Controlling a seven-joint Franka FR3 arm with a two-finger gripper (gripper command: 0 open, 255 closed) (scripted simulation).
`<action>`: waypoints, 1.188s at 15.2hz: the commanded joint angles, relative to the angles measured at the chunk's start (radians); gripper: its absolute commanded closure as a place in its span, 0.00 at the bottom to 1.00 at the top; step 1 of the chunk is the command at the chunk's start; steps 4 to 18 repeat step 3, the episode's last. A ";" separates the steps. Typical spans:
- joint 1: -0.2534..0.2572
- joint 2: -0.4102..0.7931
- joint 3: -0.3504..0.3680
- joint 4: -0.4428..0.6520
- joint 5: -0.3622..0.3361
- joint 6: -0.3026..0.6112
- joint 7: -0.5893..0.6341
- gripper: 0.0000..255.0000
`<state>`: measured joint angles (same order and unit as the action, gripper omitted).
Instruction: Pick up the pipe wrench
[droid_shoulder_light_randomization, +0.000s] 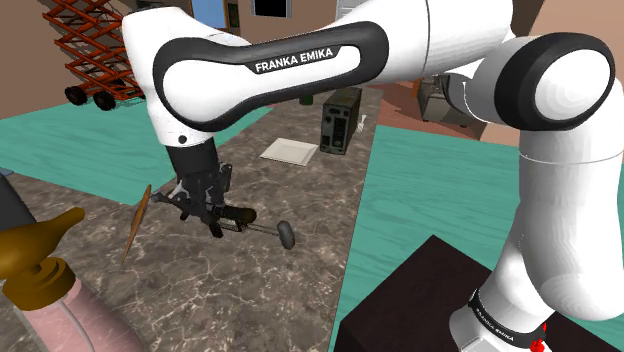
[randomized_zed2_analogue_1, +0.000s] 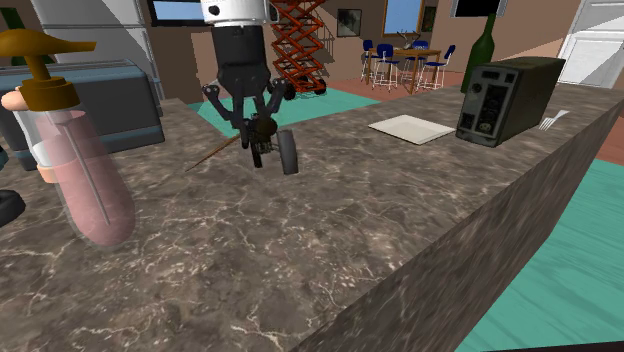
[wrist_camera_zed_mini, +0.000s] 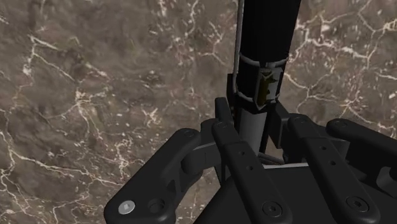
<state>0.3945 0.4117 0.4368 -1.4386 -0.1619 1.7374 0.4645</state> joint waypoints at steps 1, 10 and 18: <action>0.002 -0.001 0.001 0.024 0.001 -0.026 -0.001 1.00; 0.002 -0.002 0.001 0.026 0.001 -0.028 -0.001 1.00; 0.002 -0.002 0.001 0.026 0.001 -0.028 -0.001 1.00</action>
